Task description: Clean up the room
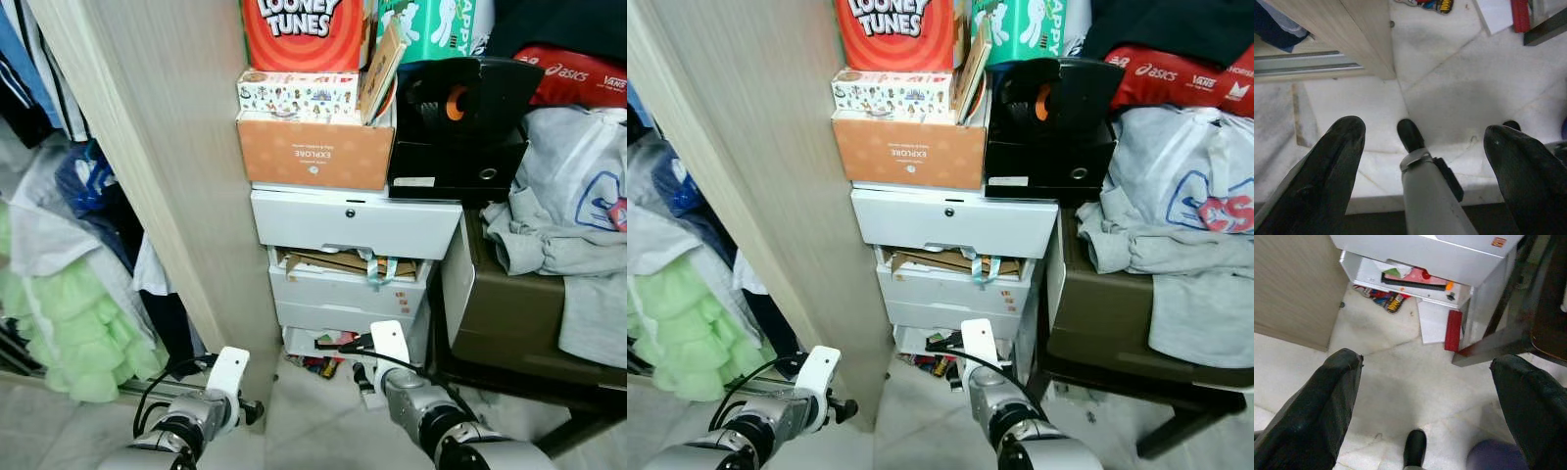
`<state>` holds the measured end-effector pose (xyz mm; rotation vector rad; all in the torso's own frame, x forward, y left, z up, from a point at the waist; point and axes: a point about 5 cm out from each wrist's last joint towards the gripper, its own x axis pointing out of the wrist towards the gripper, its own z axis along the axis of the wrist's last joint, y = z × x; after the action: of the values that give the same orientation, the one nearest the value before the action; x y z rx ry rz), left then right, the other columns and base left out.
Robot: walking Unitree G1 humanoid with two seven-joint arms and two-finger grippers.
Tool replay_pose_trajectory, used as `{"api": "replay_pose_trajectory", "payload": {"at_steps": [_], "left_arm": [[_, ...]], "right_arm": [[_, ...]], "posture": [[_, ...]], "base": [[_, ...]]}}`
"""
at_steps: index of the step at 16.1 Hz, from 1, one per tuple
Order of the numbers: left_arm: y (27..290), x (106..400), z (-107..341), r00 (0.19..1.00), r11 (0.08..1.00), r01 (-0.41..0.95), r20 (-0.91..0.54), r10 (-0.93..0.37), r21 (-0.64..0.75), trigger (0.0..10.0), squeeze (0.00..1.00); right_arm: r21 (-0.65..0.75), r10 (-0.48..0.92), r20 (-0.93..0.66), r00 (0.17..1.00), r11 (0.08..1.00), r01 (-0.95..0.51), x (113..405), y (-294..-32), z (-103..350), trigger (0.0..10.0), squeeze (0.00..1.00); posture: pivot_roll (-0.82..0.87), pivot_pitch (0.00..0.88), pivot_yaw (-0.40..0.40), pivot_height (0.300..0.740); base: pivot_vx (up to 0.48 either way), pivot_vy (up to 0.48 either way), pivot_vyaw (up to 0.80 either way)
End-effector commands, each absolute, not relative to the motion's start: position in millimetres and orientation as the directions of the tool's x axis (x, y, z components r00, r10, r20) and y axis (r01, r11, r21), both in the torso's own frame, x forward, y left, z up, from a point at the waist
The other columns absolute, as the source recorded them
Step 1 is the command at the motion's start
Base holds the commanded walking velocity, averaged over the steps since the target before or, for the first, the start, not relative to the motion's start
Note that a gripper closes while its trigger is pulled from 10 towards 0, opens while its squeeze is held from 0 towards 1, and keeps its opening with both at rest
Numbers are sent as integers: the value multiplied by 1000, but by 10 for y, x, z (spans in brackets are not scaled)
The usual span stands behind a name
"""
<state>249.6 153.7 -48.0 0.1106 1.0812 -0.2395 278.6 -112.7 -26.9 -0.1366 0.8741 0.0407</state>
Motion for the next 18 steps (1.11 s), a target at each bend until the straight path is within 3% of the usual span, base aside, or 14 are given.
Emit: {"api": "replay_pose_trajectory", "payload": {"at_steps": [1, 5, 7, 13, 18], "left_arm": [[1549, 2519, -464, 457, 970, 243, -880, -131, -19, 10000, 0], [1542, 2520, -464, 459, 969, 248, -878, -137, -22, 10000, 0], [1539, 2520, -464, 458, 969, 248, -878, -138, -23, 10000, 0], [1536, 2516, -467, 456, 969, 247, -879, -140, -26, 10000, 0], [1535, 2515, -467, 456, 967, 253, -879, -140, -23, 10000, 0]], "right_arm": [[-98, -23, -768, 641, 992, -82, 2798, -1131, -259, 10000, 0], [-102, -21, -764, 645, 991, -89, 2804, -1128, -253, 10000, 0], [-103, -22, -765, 643, 991, -89, 2801, -1129, -256, 10000, 0], [-109, -18, -766, 642, 989, -101, 2798, -1121, -258, 10000, 0], [-107, -16, -764, 645, 989, -102, 2798, -1114, -257, 10000, 0]], "posture": [[-138, 0, 29, 740], [-140, 0, 28, 740], [-140, 0, 28, 740], [-139, 0, 27, 740], [-138, 0, 28, 740]], "base": [[0, 0, -800], [0, 0, 0], [0, 281, 0], [0, 309, -663], [0, 301, 0]]}}
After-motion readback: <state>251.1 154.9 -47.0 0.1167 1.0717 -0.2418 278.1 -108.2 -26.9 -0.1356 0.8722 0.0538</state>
